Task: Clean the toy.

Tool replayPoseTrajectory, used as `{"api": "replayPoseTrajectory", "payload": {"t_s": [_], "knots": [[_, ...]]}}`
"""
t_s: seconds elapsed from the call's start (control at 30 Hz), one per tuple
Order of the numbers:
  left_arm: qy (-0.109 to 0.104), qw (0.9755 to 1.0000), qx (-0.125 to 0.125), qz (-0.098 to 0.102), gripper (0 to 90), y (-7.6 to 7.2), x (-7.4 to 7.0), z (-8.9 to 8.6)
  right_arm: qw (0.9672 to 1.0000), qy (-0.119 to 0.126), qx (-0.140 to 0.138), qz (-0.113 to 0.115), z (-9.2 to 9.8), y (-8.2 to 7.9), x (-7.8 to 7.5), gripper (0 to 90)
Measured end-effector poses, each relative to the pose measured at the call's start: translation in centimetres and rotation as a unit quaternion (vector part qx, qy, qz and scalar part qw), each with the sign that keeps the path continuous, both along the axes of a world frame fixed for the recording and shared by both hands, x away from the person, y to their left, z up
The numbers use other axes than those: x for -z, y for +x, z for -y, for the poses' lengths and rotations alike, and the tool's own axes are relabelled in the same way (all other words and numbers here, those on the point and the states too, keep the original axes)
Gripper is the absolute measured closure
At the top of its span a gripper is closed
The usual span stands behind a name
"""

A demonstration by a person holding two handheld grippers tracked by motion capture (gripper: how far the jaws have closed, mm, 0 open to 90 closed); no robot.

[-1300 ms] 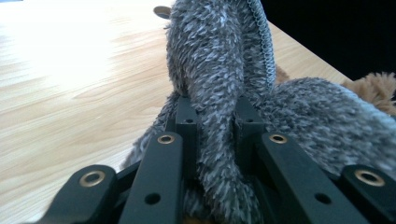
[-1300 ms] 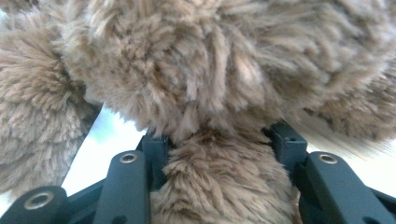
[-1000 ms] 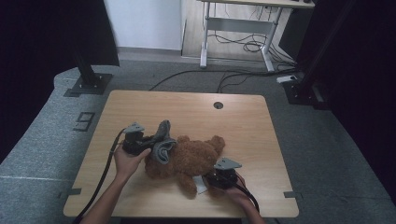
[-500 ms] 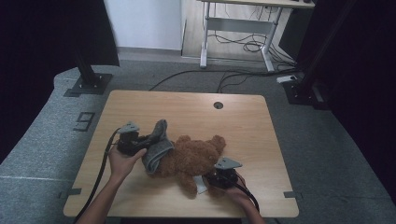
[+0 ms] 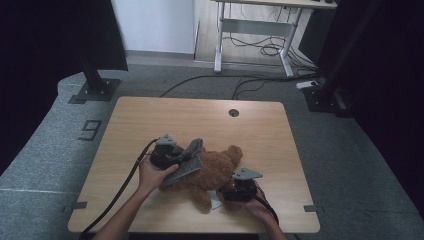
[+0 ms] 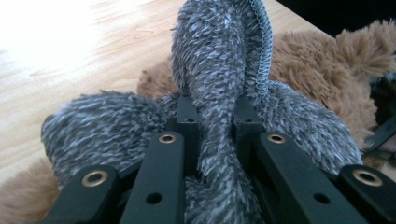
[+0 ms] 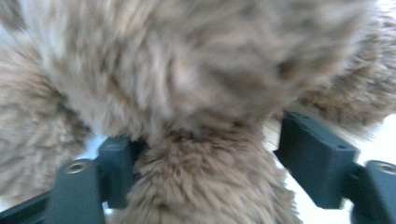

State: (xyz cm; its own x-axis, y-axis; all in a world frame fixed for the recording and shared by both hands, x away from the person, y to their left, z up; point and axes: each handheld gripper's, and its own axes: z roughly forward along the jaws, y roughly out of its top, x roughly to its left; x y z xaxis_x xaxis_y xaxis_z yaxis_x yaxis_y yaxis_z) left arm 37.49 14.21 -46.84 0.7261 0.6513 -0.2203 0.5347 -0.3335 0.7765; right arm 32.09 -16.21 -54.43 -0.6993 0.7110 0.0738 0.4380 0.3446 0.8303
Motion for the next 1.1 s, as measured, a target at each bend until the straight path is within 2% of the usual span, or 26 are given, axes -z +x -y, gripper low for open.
{"api": "replayPoseTrajectory", "payload": {"t_s": [0.07,0.13,0.2,0.27,0.37,0.43,0.5,0.57,0.7,0.77,0.87,0.97,1.03,1.1], "knots": [[-0.007,1.0000,0.000,0.004,78.2,-0.4,0.3,-0.1,0.9998,0.013,-0.012,-0.002,0.6,-0.2,-0.8,18.5],[-0.020,0.9997,0.001,0.013,78.4,-1.3,0.7,-0.3,0.9986,0.050,-0.018,-0.002,1.2,-0.4,-1.6,17.6],[-0.022,0.9996,0.002,0.017,78.5,-1.8,0.9,-0.2,0.9950,0.098,-0.018,0.001,2.0,-0.5,-2.9,17.3],[-0.018,0.9994,0.004,0.028,78.6,-2.4,1.0,0.0,0.9934,0.114,-0.008,0.003,2.1,-0.1,-4.0,15.3],[-0.023,0.9992,0.005,0.032,78.6,-2.9,1.2,-0.2,0.9948,0.101,-0.008,-0.009,1.1,1.0,-4.6,13.2],[-0.030,0.9991,0.007,0.029,78.6,-3.1,1.3,-0.3,0.9951,0.088,-0.024,-0.039,-0.2,1.9,-4.0,11.3],[-0.031,0.9990,0.010,0.030,78.6,-3.3,1.4,-0.4,0.9939,0.079,-0.038,-0.067,-1.3,2.4,-3.3,8.3],[-0.029,0.9987,0.010,0.040,78.5,-3.6,1.5,-0.5,0.9951,0.057,-0.036,-0.073,-2.4,2.5,-2.9,11.5],[-0.036,0.9978,0.005,0.056,78.3,-3.6,1.8,-0.5,0.9975,0.039,-0.030,-0.051,-2.8,2.3,-3.0,31.3],[-0.040,0.9973,-0.002,0.061,78.1,-3.2,1.9,-0.5,0.9990,0.032,-0.022,-0.025,-3.0,2.3,-3.0,39.0],[-0.044,0.9965,-0.014,0.070,77.9,-2.1,2.0,-0.2,0.9997,0.021,-0.003,0.011,-3.2,2.7,-2.9,42.7],[-0.032,0.9961,-0.026,0.079,77.8,-0.3,1.8,0.4,0.9989,0.020,0.024,0.035,-3.3,4.0,-2.6,42.9],[-0.033,0.9965,-0.030,0.071,77.7,0.9,1.7,0.6,0.9982,0.019,0.038,0.043,-3.3,4.8,-2.7,42.9],[-0.042,0.9970,-0.034,0.055,77.5,2.0,1.4,0.7,0.9969,0.013,0.047,0.061,-3.3,5.5,-2.6,42.9]]}}
